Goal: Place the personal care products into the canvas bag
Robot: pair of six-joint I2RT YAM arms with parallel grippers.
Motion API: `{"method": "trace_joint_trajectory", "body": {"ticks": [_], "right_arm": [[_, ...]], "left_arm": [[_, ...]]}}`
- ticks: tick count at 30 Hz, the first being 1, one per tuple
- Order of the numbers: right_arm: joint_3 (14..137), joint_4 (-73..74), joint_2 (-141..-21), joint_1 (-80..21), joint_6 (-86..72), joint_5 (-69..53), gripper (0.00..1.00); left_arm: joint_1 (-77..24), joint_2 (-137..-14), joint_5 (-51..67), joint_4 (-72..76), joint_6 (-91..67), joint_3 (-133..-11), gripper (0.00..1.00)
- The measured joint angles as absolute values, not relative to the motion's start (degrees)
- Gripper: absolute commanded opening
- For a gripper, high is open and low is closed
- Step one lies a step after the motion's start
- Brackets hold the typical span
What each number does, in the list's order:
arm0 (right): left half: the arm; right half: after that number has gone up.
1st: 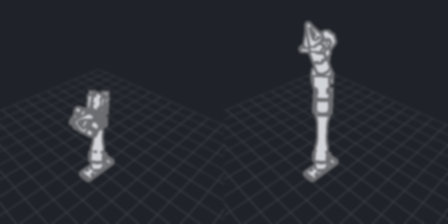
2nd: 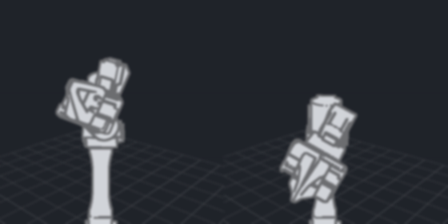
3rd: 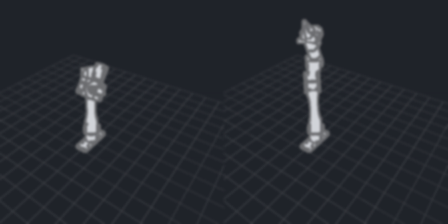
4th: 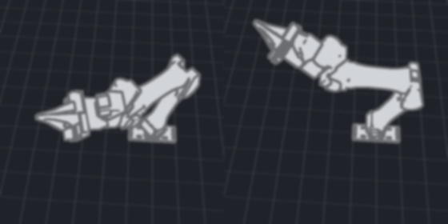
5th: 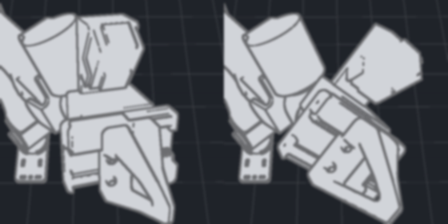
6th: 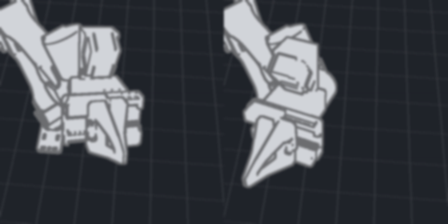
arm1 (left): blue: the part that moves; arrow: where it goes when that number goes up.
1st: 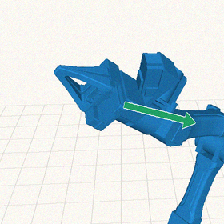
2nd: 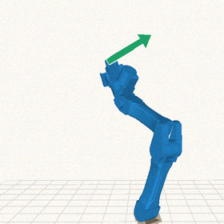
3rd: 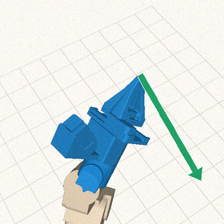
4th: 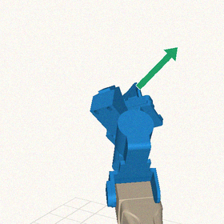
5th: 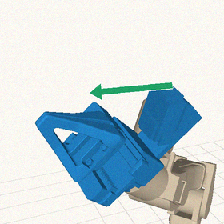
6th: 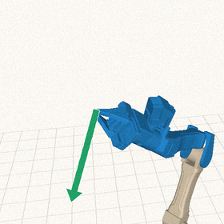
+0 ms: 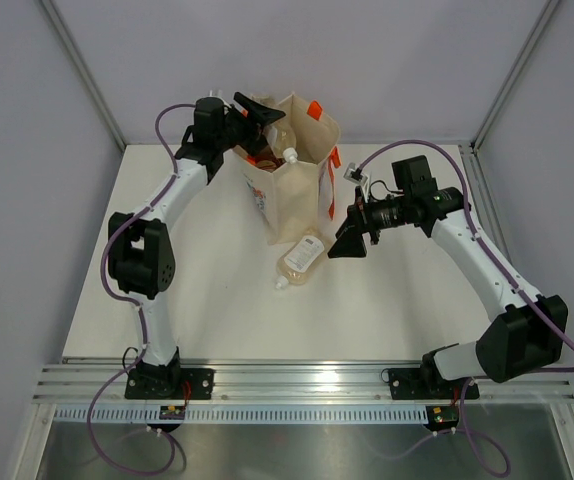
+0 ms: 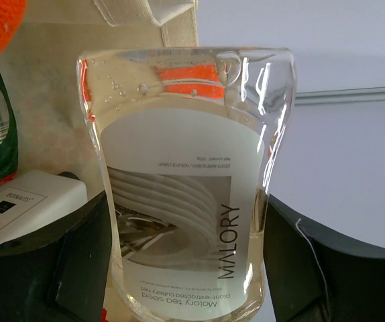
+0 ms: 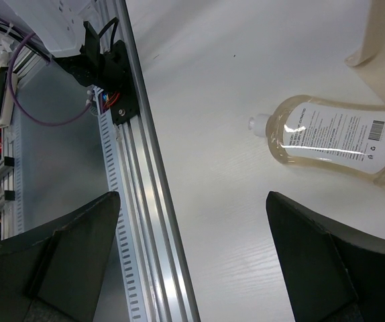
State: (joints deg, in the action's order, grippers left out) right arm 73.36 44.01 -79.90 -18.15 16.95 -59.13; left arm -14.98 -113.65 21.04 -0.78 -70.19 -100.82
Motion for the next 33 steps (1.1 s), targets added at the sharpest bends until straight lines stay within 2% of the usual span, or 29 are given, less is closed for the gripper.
{"method": "trace_joint_trajectory", "body": {"ticks": [4, 5, 6, 21, 25, 29, 31, 33], "right_arm": [[73.4, 43.7, -79.9, -18.2, 16.6, -59.1, 0.99], [73.4, 43.6, -80.0, -18.2, 16.6, -59.2, 0.99], [73.4, 43.5, -80.1, -18.2, 16.6, -59.1, 0.99], [74.8, 46.0, -81.7, -18.2, 21.3, -59.0, 0.99], [76.7, 51.2, -82.4, -18.2, 36.4, -59.6, 0.99], [76.9, 60.2, -83.9, -20.9, 65.0, -55.2, 0.99], [77.1, 62.8, -86.6, -24.1, 74.9, -50.8, 1.0], [77.6, 64.2, -90.4, -27.0, 81.9, -46.5, 1.0]], "left_arm": [[-15.0, -113.6, 20.1, -2.2, -70.5, -100.9, 0.73], [-15.0, -113.6, 19.9, -2.6, -70.6, -101.0, 0.92], [-15.0, -113.6, 19.7, -3.1, -70.5, -101.1, 0.99], [-14.9, -113.1, 19.6, -3.0, -67.5, -105.1, 0.99], [-14.9, -111.8, 20.5, -4.6, -61.7, -107.0, 0.99], [-14.9, -107.3, 18.4, -14.6, -45.2, -110.3, 0.99], [-15.0, -100.4, 15.5, -18.3, -36.4, -106.6, 0.99], [-15.1, -89.7, 11.3, -19.3, -28.5, -97.8, 0.99]]}}
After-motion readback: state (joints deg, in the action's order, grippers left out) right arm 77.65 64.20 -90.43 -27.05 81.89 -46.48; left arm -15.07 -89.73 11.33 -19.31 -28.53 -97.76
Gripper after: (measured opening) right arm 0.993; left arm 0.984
